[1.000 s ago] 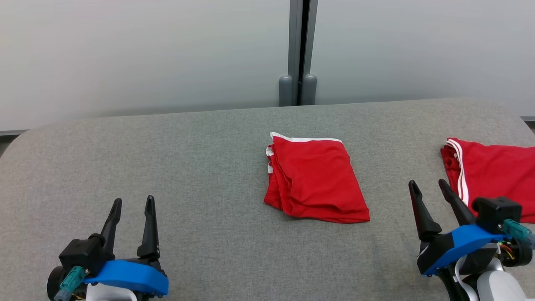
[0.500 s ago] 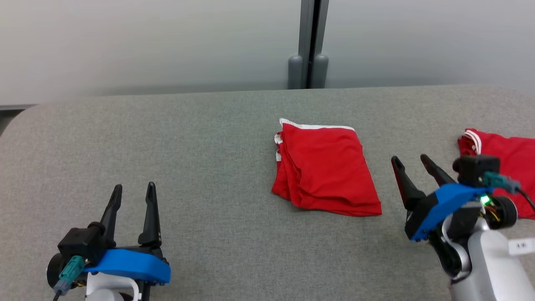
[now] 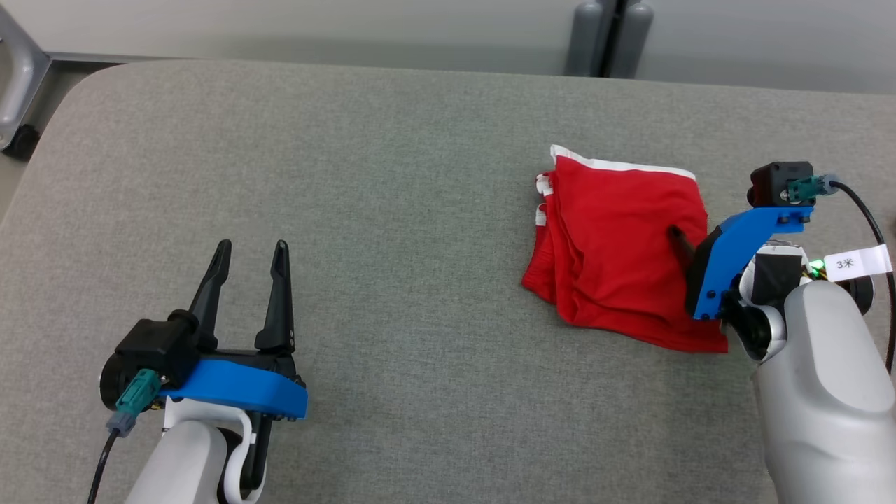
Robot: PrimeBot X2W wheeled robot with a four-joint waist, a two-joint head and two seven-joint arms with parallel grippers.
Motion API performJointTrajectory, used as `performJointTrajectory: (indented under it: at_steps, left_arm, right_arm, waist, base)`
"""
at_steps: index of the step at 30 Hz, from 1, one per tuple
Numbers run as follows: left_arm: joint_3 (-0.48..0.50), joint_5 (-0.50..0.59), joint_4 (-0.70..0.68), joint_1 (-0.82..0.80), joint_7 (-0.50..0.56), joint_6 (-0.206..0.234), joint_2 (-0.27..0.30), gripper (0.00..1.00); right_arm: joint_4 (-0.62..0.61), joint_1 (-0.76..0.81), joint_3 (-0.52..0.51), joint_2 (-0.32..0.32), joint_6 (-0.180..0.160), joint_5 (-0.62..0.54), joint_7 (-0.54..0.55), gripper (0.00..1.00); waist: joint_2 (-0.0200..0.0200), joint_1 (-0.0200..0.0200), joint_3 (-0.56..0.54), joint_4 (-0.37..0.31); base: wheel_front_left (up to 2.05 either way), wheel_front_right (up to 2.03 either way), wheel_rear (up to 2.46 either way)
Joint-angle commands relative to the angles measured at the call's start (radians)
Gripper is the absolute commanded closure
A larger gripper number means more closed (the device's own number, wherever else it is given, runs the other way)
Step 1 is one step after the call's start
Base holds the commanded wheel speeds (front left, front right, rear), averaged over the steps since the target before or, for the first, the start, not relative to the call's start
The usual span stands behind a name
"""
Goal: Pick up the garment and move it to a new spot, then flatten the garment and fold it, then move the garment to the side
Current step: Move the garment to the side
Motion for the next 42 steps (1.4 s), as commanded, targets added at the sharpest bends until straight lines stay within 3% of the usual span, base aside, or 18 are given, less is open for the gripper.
performJointTrajectory:
  at_steps: [1,7,8,9,12,18,27,35,42]
  left_arm:
    - [-0.003,0.003,0.012,-0.026,-0.008,-0.01,-0.004,0.0]
    - [-0.004,0.011,0.048,-0.039,-0.022,-0.018,-0.017,0.0]
    - [-0.001,0.011,0.052,-0.039,-0.021,-0.019,-0.018,0.0]
    - [0.0,0.012,0.054,-0.04,-0.022,-0.02,-0.018,0.0]
    - [0.006,0.012,0.056,-0.04,-0.024,-0.019,-0.017,0.0]
    - [0.035,0.017,0.033,-0.019,-0.028,-0.011,0.002,0.0]
    - [0.042,0.036,-0.04,-0.015,-0.024,-0.001,0.031,0.0]
    - [0.018,0.05,-0.072,-0.068,0.007,-0.015,0.046,0.0]
    - [0.004,0.066,-0.107,-0.112,0.045,-0.023,0.079,0.0]
  right_arm:
    - [0.035,-0.019,-0.017,0.004,0.001,-0.01,0.006,0.0]
    - [0.172,-0.047,-0.017,0.007,0.001,-0.065,0.05,0.0]
    - [0.181,-0.054,-0.005,0.007,0.001,-0.065,0.044,0.81]
    - [0.191,-0.062,0.014,0.008,0.001,-0.061,0.045,1.0]
    - [0.19,-0.093,0.097,0.005,0.001,-0.044,0.029,1.0]
    - [0.113,-0.172,0.345,-0.088,0.001,0.049,0.068,1.0]
    - [-0.154,-0.297,0.69,-0.409,0.001,0.3,0.231,1.0]
    - [-0.224,-0.34,0.775,-0.646,0.0,0.397,0.261,1.0]
    - [-0.162,-0.315,0.75,-0.775,0.001,0.391,0.212,1.0]
  waist:
    - [0.0,-0.0003,0.027,0.03]
    - [0.0,-0.0003,0.034,0.033]
    - [0.0,-0.0003,0.035,0.029]
    - [0.0,-0.0003,0.036,0.025]
    - [0.0,-0.0003,0.036,0.001]
    - [0.0,-0.0003,0.03,-0.085]
    - [0.0,-0.0003,0.063,-0.241]
    - [0.0,-0.0003,0.124,-0.309]
    - [0.0,-0.0003,0.202,-0.311]
  base:
    - [0.0,0.0,0.0]
    - [0.0,0.0,0.0]
    - [0.0,0.0,0.0]
    - [0.0,0.0,0.0]
    - [0.0,0.0,0.0]
    - [0.0,0.0,0.0]
    - [0.0,0.0,0.0]
    - [0.0,0.0,0.0]
    - [0.0,0.0,0.0]
